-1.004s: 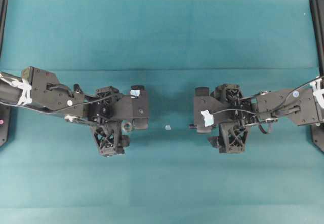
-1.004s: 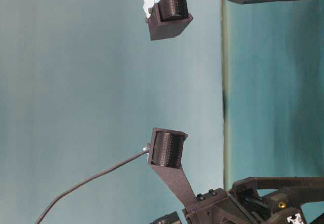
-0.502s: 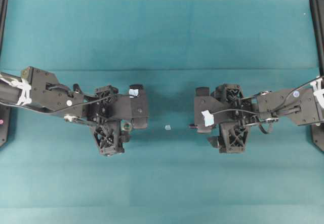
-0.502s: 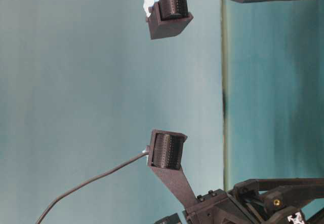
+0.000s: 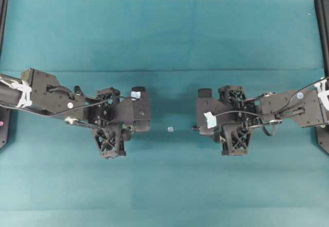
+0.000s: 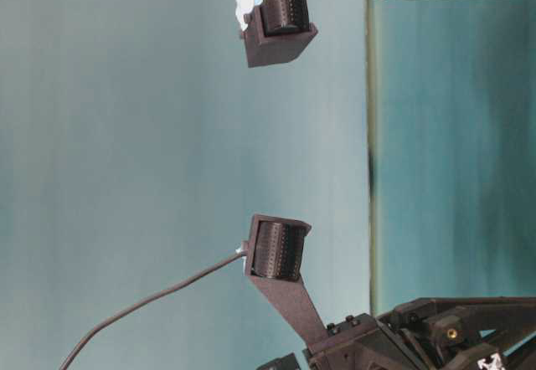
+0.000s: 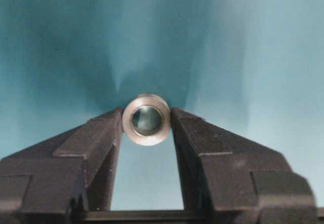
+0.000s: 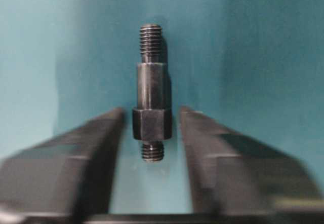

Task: Insert the washer onto the shaft with both hands.
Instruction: 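Close left gripper on the washer and right gripper on the shaft, then lift washer and shaft and rotate grippers to face each other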

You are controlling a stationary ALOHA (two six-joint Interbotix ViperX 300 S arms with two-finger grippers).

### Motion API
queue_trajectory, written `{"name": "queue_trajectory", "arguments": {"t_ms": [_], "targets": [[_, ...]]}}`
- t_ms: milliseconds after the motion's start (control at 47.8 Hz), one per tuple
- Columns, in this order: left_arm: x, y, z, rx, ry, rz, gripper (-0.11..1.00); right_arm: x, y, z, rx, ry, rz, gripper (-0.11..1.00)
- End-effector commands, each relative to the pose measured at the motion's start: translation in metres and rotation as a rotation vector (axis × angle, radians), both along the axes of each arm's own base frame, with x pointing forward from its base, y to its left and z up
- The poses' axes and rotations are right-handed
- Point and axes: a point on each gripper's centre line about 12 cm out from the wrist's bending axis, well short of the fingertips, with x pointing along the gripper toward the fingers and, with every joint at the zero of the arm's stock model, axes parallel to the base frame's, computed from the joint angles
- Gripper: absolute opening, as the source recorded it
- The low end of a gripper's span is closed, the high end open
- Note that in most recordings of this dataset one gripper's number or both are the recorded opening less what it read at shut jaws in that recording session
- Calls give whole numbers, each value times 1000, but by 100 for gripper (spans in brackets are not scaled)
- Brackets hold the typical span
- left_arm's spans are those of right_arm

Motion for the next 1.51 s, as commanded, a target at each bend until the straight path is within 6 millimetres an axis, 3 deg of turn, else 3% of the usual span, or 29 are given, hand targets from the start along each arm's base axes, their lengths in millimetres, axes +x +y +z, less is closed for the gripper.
{"name": "queue_trajectory", "arguments": {"t_ms": [0,920,1213,1485], "targets": [[3,-1,5,1,-20,-6,39,0,-6,-2,-4,9,-12,4],[6,-6,11,2,-69,-24,38,0,-6,-1,-5,6,-11,1],[-4,-6,31,-9,-150,-11,38,12,-4,27,37,-175,-46,1],[-19,-5,57,-34,-321,9,38,5,1,32,117,-292,-122,0]]}}
